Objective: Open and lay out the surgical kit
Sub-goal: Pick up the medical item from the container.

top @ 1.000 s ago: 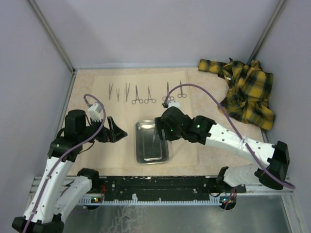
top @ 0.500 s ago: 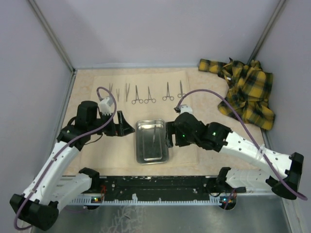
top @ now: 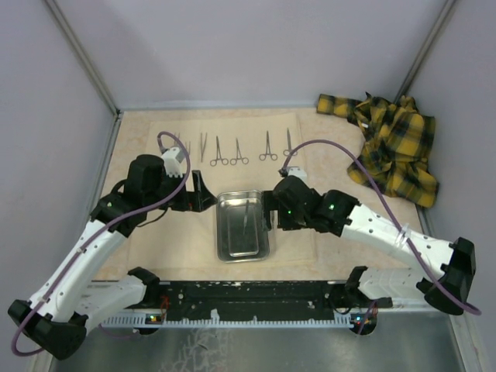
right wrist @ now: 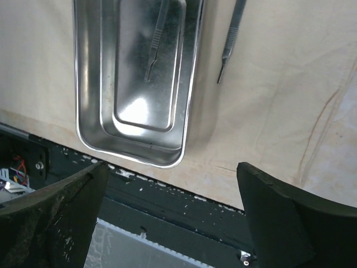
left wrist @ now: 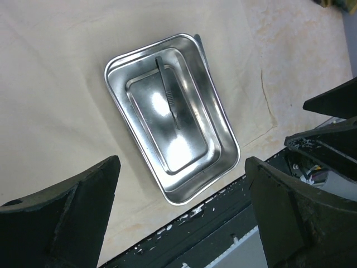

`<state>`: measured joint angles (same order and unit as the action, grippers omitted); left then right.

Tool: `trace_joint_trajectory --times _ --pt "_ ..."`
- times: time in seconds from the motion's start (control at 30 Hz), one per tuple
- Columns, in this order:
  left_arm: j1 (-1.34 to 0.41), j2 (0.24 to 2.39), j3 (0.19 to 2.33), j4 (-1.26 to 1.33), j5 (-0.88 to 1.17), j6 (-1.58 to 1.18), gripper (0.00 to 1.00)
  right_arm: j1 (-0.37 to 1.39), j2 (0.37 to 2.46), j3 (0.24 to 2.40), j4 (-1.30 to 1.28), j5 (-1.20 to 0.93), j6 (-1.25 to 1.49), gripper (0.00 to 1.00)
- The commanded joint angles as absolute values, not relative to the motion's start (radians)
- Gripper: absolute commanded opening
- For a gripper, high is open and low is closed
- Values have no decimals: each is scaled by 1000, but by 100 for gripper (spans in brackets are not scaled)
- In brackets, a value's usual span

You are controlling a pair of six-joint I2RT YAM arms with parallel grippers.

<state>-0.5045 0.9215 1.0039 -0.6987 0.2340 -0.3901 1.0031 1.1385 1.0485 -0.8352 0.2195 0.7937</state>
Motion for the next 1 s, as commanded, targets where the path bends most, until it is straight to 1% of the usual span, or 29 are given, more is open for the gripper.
trace_joint_trajectory --times 0.0,0.33,0.5,0.67,0.9,0.97 --pt "-513 922 1034 -725 157 -392 99 918 1125 1091 -837 194 776 98" --pt "-512 878 969 -671 159 -438 99 889 1184 1164 -835 170 677 98" --pt "-512 895 937 -635 197 -452 99 889 1154 1118 -732 135 594 98" --pt "-512 897 961 -638 183 -454 99 889 1101 1069 -665 94 562 98" --pt "-512 912 1030 -677 212 -461 99 888 1142 1116 -742 105 583 98" --pt "-511 896 1034 -673 236 -440 99 888 1167 1144 -768 115 595 95"
